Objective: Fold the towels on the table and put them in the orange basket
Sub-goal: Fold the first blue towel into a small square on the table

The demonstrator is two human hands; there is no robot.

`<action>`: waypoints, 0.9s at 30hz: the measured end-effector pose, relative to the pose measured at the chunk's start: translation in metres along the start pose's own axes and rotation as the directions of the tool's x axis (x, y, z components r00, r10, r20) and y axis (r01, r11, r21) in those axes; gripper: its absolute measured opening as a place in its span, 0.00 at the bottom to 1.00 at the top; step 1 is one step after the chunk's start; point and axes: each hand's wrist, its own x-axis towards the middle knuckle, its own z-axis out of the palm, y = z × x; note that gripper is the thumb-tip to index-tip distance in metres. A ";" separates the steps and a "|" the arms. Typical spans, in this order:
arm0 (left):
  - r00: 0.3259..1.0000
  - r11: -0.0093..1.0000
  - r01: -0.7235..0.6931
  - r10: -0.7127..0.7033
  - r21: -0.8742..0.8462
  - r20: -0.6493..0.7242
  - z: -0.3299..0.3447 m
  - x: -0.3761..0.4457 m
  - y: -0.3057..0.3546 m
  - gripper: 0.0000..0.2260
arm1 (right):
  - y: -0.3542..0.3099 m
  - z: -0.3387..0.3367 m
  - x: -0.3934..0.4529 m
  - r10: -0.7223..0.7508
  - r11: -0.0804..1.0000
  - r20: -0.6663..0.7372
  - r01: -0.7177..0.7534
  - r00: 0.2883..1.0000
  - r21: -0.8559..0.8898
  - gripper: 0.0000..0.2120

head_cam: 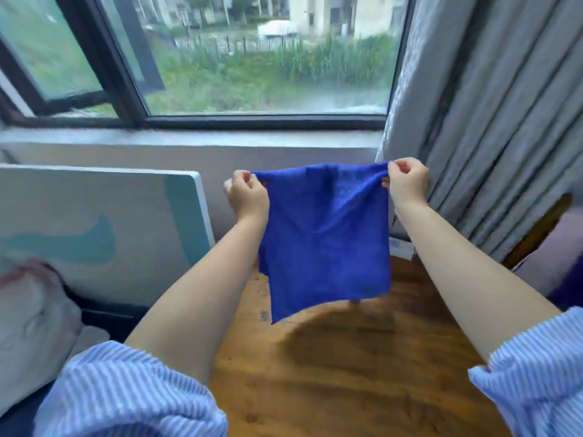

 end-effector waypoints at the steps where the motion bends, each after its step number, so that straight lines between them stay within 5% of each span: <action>1: 0.999 1.000 -0.024 0.024 0.017 -0.025 -0.003 0.004 0.005 0.11 | -0.008 -0.003 0.003 -0.014 0.999 -0.029 0.015 0.999 0.029 0.16; 4: 0.999 0.999 -0.028 0.028 -0.015 -0.028 -0.012 0.014 0.005 0.11 | -0.019 -0.018 0.004 -0.041 0.997 -0.078 0.046 0.996 0.064 0.15; 8: 0.988 0.997 0.077 -0.073 -0.024 0.135 -0.013 0.008 -0.027 0.10 | 0.008 -0.035 -0.012 0.010 1.000 -0.080 -0.010 0.997 0.005 0.15; 14: 0.890 0.863 0.075 -0.284 0.500 0.357 -0.025 -0.027 -0.094 0.12 | 0.094 -0.062 -0.052 0.191 0.931 0.014 -0.177 0.981 -0.320 0.12; 17: 0.820 0.763 -0.012 -0.363 0.646 0.443 -0.036 -0.055 -0.129 0.11 | 0.134 -0.078 -0.084 0.315 0.806 0.067 -0.230 0.947 -0.545 0.07; 20: 0.702 0.620 -0.159 -0.476 0.768 0.529 -0.045 -0.083 -0.157 0.11 | 0.161 -0.094 -0.120 0.476 0.595 0.148 -0.193 0.867 -0.780 0.13; 24: 0.596 0.512 -0.259 -0.582 0.819 0.553 -0.058 -0.111 -0.188 0.10 | 0.186 -0.112 -0.163 0.592 0.419 0.146 -0.148 0.792 -0.896 0.06; 27: 0.510 0.459 -0.323 -0.652 0.828 0.561 -0.070 -0.128 -0.211 0.12 | 0.204 -0.125 -0.198 0.678 0.292 0.111 -0.127 0.727 -0.948 0.10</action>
